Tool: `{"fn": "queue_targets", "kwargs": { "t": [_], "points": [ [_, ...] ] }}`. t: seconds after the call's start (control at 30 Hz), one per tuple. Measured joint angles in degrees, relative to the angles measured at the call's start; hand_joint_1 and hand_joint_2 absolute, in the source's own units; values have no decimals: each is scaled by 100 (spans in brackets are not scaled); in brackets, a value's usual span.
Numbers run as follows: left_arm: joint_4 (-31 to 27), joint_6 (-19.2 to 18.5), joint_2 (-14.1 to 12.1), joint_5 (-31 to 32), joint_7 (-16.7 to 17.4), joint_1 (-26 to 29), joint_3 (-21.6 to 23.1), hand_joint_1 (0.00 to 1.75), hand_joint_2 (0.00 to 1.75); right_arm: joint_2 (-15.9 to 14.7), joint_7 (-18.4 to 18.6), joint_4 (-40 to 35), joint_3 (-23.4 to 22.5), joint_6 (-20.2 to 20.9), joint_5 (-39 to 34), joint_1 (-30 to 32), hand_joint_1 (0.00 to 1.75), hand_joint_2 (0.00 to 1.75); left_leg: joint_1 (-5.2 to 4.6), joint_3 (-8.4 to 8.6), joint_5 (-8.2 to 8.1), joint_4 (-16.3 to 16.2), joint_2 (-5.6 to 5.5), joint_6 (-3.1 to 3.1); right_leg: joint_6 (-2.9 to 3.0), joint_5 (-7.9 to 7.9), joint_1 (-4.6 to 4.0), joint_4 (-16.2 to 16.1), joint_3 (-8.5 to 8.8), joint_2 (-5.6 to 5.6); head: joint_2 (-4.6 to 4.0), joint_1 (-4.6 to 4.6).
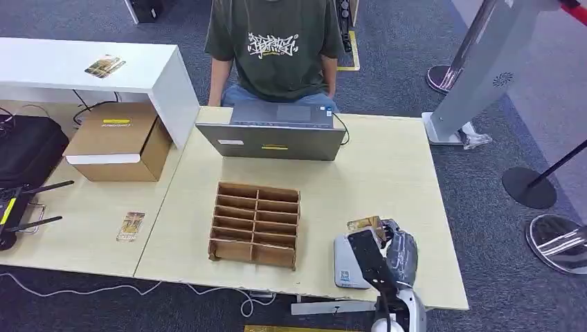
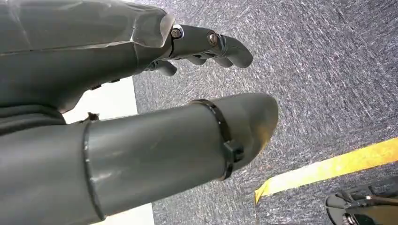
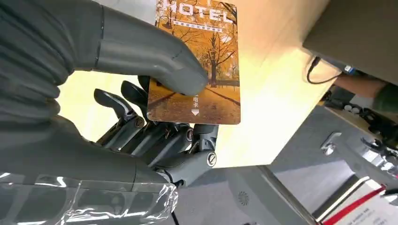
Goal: Pass the card to the sensor for recognition and then transmit it.
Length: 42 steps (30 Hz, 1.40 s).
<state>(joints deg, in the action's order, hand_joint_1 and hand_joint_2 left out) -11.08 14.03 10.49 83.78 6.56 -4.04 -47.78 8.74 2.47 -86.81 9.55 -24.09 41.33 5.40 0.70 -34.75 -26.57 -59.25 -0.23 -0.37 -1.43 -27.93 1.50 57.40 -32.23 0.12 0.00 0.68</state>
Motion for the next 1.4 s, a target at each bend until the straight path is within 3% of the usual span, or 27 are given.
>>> {"fn": "queue_targets", "kwargs": {
  "t": [0.47,0.8,1.4],
  "points": [
    [0,-15,2,87,11,-3,0,0,0,37,48,533,33,26,-17,-226,175,175,0,1,0,0,0,0,0,0,0,0,0,1,0,0],
    [0,-17,0,94,42,-6,0,0,0,28,44,1008,-291,4,22,-424,175,175,0,0,0,0,0,0,0,0,0,0,-1,0,0,0],
    [0,-15,-15,52,0,-4,0,0,0,-20,63,1154,-601,44,251,-432,175,175,0,-1,0,0,0,0,0,0,0,0,-2,1,0,0]
  ]
}}
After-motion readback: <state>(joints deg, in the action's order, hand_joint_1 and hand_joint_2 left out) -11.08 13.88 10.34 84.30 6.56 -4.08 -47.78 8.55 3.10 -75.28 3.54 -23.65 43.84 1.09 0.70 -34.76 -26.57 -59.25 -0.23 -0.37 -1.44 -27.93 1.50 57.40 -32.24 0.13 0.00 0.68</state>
